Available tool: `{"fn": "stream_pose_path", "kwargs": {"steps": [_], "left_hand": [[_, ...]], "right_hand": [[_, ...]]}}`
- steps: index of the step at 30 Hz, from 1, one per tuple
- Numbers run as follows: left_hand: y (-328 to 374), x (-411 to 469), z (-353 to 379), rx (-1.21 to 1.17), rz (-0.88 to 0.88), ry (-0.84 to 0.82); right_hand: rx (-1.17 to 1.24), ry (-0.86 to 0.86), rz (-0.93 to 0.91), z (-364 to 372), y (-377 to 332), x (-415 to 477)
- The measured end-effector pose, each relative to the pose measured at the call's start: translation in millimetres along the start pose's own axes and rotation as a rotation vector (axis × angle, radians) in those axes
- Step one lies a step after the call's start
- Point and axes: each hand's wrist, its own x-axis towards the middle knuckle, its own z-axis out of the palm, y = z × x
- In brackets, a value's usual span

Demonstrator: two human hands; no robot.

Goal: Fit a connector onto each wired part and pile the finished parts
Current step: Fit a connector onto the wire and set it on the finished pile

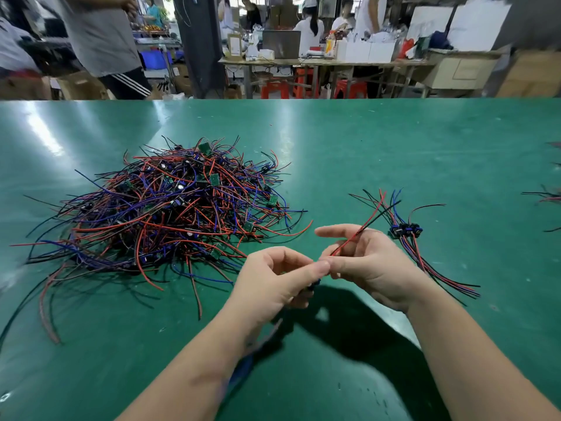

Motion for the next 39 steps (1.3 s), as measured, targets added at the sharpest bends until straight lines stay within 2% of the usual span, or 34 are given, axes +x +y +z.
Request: {"fn": "stream_pose_path", "kwargs": {"steps": [4,7,14,19,23,26,29,33,39], "left_hand": [[-4,3,-1,0.189,0.078,0.113],[-7,5,-4,0.244,0.108,0.205],[-8,4,-2,0.238,0.064,0.17],[-13,5,0,0.355,0.051,0.22],[-11,4,2,0.083,-0.055,0.131],[-6,3,4,-0.012,-0.119,0.099],[-2,3,4,-0.045,-0.157,0.051],[0,2,4,-0.035,-0.145,-0.005],[-4,0,9,-0.055,-0.122,0.05]], "right_hand": [[0.026,0.169,-0.074,9,5,6],[0.02,0.278,-0.072,15,13,9],[-0.089,0.355,-0.134,20,19,12],[-0.116,0.397,-0.17,19,20,11],[-0.099,0.402,-0.177,22,22,12],[-0.103,0.386,-0.141,26,25,13],[-0.054,0.334,-0.056,27,25,12],[0.131,0.272,0.062,20,16,11],[0.188,0.322,0.087,11,9,11]]}}
